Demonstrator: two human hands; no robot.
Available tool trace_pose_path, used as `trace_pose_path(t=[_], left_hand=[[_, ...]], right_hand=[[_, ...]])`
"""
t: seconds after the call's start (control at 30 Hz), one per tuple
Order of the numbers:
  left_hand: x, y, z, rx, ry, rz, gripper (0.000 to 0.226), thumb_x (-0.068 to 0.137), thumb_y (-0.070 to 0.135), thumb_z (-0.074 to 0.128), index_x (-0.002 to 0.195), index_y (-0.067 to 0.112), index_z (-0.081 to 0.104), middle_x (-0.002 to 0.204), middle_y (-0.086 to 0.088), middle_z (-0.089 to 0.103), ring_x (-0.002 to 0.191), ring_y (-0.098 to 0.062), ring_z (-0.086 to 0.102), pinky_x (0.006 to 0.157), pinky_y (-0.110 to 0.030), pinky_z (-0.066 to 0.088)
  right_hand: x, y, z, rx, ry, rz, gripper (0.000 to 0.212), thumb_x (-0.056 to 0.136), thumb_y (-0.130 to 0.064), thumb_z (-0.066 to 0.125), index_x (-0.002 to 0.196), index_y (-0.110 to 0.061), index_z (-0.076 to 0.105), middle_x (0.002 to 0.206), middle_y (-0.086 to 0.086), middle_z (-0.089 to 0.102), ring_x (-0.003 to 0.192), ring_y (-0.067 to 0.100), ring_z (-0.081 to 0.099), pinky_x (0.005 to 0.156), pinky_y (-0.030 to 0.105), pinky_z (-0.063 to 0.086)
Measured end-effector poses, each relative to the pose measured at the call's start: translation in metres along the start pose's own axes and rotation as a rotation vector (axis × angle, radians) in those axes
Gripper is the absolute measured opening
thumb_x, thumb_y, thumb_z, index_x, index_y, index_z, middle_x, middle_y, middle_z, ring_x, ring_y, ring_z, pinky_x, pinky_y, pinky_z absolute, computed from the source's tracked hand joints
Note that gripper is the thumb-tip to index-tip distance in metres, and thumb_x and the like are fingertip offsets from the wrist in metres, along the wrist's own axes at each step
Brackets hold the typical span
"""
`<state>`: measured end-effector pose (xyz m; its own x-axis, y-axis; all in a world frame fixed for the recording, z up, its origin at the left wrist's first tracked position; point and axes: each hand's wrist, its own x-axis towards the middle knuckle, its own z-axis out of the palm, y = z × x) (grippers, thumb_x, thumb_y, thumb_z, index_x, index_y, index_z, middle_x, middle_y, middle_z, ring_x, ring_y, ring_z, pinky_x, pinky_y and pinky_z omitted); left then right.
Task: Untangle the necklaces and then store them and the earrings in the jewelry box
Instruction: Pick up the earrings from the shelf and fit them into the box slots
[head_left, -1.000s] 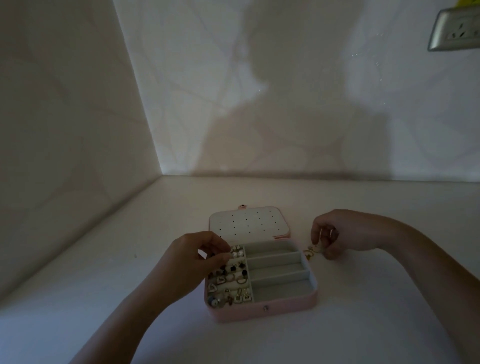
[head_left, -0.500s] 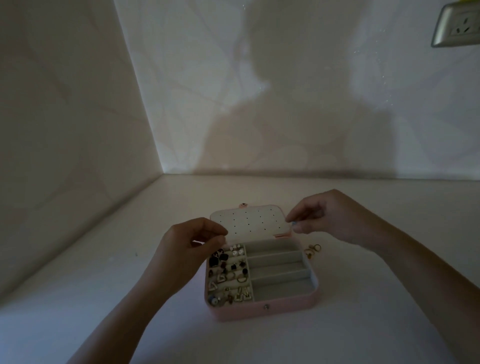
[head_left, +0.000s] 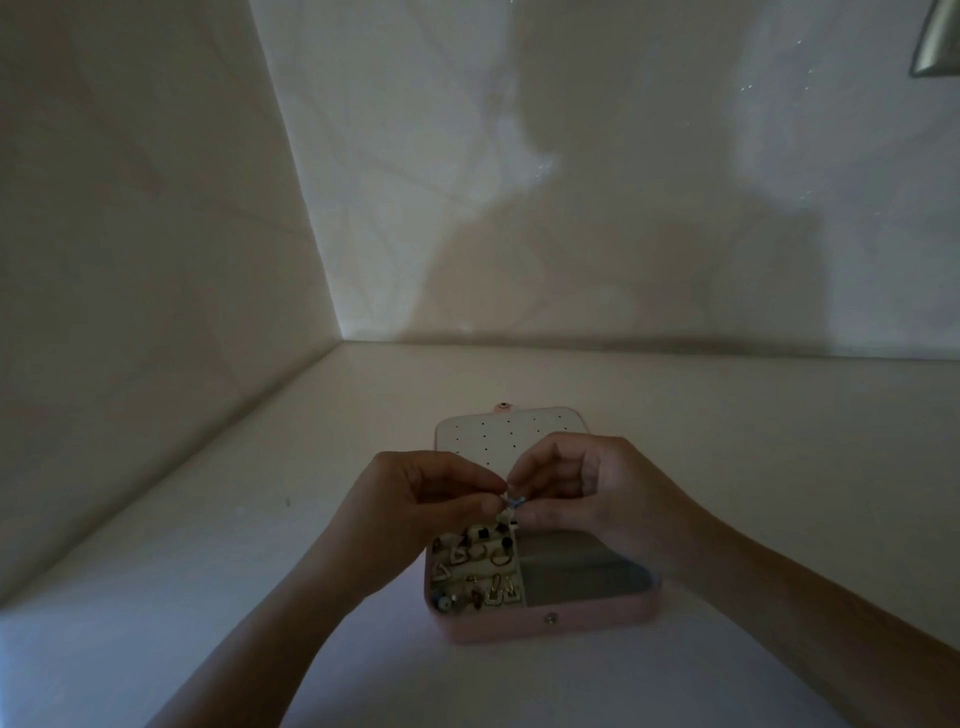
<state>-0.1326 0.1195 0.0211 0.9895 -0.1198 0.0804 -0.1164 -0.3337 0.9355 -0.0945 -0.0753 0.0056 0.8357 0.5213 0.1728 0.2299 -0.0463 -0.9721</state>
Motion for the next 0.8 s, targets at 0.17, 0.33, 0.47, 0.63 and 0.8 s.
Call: trace_pose_path(t=[0.17, 0.33, 0.47, 0.63, 0.8], left_hand=[[-0.001, 0.0, 0.002, -0.008, -0.026, 0.009, 0.015, 0.061, 0.027, 0.072, 0.075, 0.024, 0.077, 0.079, -0.001, 0.075, 0.078, -0.015, 0.072, 0.069, -0.021, 0.055], [-0.001, -0.002, 0.004, 0.003, -0.007, 0.03, 0.018, 0.059, 0.031, 0.074, 0.075, 0.024, 0.078, 0.081, -0.003, 0.075, 0.08, -0.018, 0.072, 0.074, -0.029, 0.058], [-0.001, -0.002, 0.005, 0.006, 0.007, 0.063, 0.02, 0.058, 0.036, 0.073, 0.075, 0.028, 0.077, 0.08, -0.002, 0.075, 0.079, -0.018, 0.072, 0.074, -0.031, 0.057], [-0.001, 0.0, 0.006, 0.0, 0.01, 0.035, 0.014, 0.06, 0.037, 0.071, 0.069, 0.028, 0.076, 0.074, 0.0, 0.074, 0.071, -0.012, 0.071, 0.066, -0.018, 0.054], [0.0, -0.002, 0.01, -0.02, 0.037, -0.028, 0.003, 0.078, 0.015, 0.071, 0.077, 0.012, 0.072, 0.071, -0.005, 0.074, 0.064, -0.01, 0.069, 0.059, -0.015, 0.052]], right_hand=[[0.0, 0.001, 0.001, -0.008, 0.048, 0.001, 0.022, 0.069, 0.001, 0.08, 0.082, -0.011, 0.068, 0.079, 0.005, 0.074, 0.074, 0.013, 0.069, 0.068, 0.019, 0.053], [-0.002, 0.001, 0.003, -0.057, 0.078, -0.068, 0.016, 0.069, -0.004, 0.082, 0.079, -0.01, 0.07, 0.078, 0.006, 0.073, 0.072, 0.014, 0.069, 0.068, 0.021, 0.054], [-0.004, 0.001, 0.003, -0.104, 0.104, -0.128, 0.016, 0.068, -0.01, 0.083, 0.078, -0.009, 0.07, 0.077, 0.005, 0.073, 0.071, 0.015, 0.07, 0.068, 0.021, 0.054], [-0.007, 0.002, 0.004, -0.412, 0.171, -0.383, 0.013, 0.076, -0.017, 0.079, 0.086, -0.02, 0.072, 0.082, -0.009, 0.07, 0.078, 0.008, 0.068, 0.069, 0.02, 0.054], [-0.008, 0.001, 0.006, -0.603, 0.175, -0.598, 0.021, 0.08, -0.031, 0.067, 0.095, -0.019, 0.076, 0.086, -0.011, 0.072, 0.079, -0.002, 0.066, 0.069, 0.018, 0.055]])
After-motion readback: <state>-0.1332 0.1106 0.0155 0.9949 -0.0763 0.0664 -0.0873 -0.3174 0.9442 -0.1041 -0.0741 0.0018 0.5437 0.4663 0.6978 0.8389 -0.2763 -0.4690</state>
